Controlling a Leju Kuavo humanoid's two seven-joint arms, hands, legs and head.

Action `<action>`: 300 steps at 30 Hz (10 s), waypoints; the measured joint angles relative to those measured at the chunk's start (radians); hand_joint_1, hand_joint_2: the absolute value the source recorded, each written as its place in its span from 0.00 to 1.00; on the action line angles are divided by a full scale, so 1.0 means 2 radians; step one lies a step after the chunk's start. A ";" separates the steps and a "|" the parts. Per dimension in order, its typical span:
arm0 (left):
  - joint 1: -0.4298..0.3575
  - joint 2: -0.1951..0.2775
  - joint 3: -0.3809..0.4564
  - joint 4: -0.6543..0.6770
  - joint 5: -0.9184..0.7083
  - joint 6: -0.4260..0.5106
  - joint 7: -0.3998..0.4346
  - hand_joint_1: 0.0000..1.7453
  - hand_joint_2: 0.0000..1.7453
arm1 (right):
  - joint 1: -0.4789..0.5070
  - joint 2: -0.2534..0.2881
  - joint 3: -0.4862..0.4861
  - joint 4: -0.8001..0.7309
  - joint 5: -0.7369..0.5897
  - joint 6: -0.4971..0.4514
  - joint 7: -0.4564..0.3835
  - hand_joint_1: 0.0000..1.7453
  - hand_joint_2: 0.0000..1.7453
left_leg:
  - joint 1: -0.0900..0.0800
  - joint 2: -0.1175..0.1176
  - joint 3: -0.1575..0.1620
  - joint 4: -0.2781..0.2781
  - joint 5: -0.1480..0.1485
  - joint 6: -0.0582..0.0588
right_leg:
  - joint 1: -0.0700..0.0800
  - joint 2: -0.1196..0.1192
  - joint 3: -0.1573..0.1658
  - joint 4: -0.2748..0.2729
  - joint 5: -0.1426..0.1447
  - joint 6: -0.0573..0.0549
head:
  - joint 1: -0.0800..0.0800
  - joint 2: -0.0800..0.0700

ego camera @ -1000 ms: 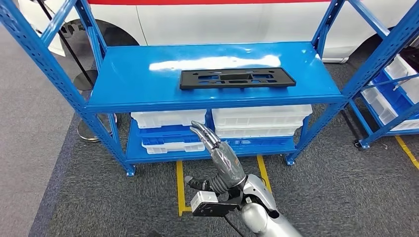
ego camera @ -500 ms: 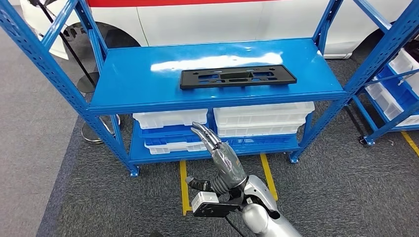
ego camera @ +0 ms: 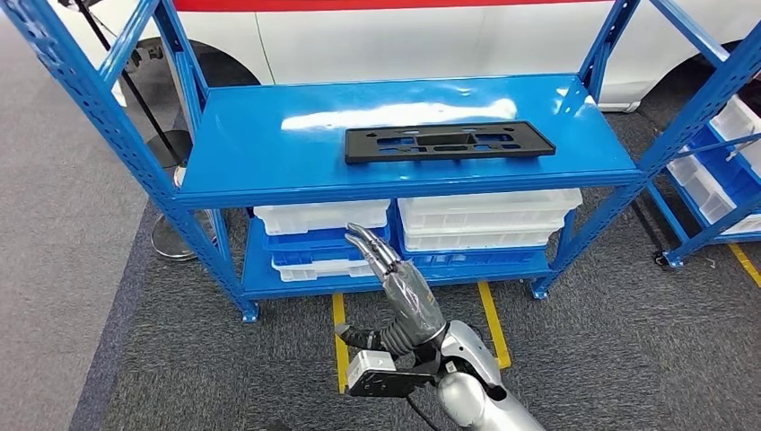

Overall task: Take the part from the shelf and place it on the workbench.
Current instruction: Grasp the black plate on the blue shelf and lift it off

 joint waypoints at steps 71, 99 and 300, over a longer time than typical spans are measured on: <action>0.001 0.000 -0.009 0.001 0.000 0.002 0.005 0.00 0.00 | 0.039 -0.001 -0.021 -0.014 -0.014 -0.002 -0.010 0.00 0.00 | -0.008 0.030 0.009 -0.001 -0.007 0.004 | 0.008 -0.022 -0.007 0.006 0.010 -0.007 | 0.001 0.000; 0.003 0.001 -0.011 0.002 -0.004 -0.004 0.002 0.00 0.00 | 0.045 -0.001 -0.023 -0.017 0.012 -0.029 -0.013 0.00 0.00 | -0.005 0.001 0.014 -0.012 -0.005 0.011 | 0.003 0.006 -0.057 0.096 -0.022 -0.001 | 0.004 0.000; 0.007 0.003 -0.012 0.002 -0.016 -0.024 0.005 0.00 0.00 | 0.084 -0.036 -0.082 -0.058 0.116 -0.081 0.030 0.00 1.00 | -0.005 0.001 -0.053 0.115 -0.038 -0.010 | 0.004 0.005 0.012 -0.003 -0.006 -0.026 | 0.003 0.000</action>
